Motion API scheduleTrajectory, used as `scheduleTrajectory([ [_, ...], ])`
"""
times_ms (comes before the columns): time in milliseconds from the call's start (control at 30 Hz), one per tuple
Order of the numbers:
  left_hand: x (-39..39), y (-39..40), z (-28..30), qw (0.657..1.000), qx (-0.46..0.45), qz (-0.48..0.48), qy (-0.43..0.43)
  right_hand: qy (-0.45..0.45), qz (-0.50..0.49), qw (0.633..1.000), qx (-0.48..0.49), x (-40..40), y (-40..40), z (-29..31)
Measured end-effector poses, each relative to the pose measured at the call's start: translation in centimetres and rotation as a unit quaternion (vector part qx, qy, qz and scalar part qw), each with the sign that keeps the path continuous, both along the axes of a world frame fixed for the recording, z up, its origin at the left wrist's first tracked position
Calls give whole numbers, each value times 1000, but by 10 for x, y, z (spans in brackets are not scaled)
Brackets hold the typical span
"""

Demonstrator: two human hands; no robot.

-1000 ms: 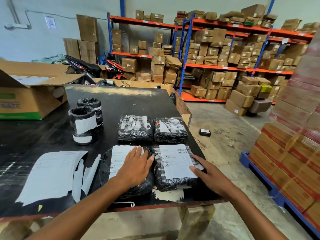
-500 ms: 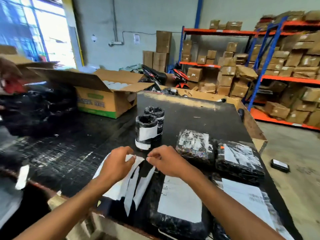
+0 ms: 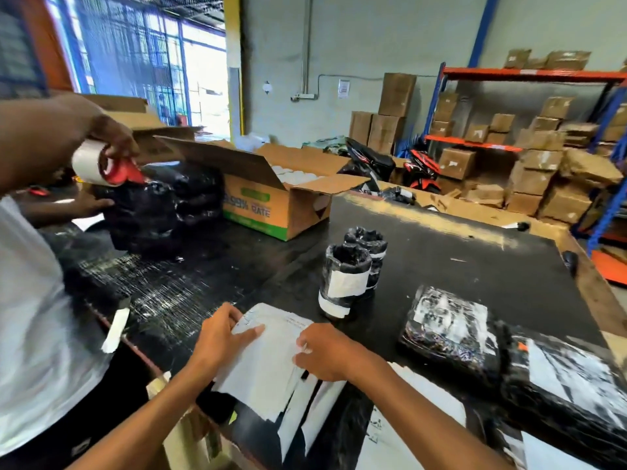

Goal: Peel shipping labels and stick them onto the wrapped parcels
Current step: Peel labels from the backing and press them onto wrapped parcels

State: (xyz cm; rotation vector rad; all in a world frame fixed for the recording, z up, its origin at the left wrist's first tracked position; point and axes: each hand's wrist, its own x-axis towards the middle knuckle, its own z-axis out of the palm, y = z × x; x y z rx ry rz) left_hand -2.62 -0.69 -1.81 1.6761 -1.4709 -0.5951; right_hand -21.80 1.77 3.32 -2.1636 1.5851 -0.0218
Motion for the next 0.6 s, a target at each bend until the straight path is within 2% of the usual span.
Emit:
scheduleTrajectory([
  [167, 11, -8, 2, 998, 1, -54, -28, -28, -57, 998, 22, 1, 3, -2],
  [300, 22, -15, 3, 994, -40, -106, 5, -98, -115, 988, 10, -3, 12, -2],
  [333, 23, -14, 7, 993, -43, -111, 24, -120, -137, 983, -12, -3, 17, 0],
  [400, 21, -8, 20, 984, -40, -121, 122, -205, -183, 961, -41, -6, 26, 3],
  [467, 14, 4, 41, 960, -27, -167, 224, -296, -213, 930, -53, -5, 37, 12],
  [600, -3, 25, 81, 915, -14, -246, 318, -416, -236, 877, -47, -2, 67, 35],
])
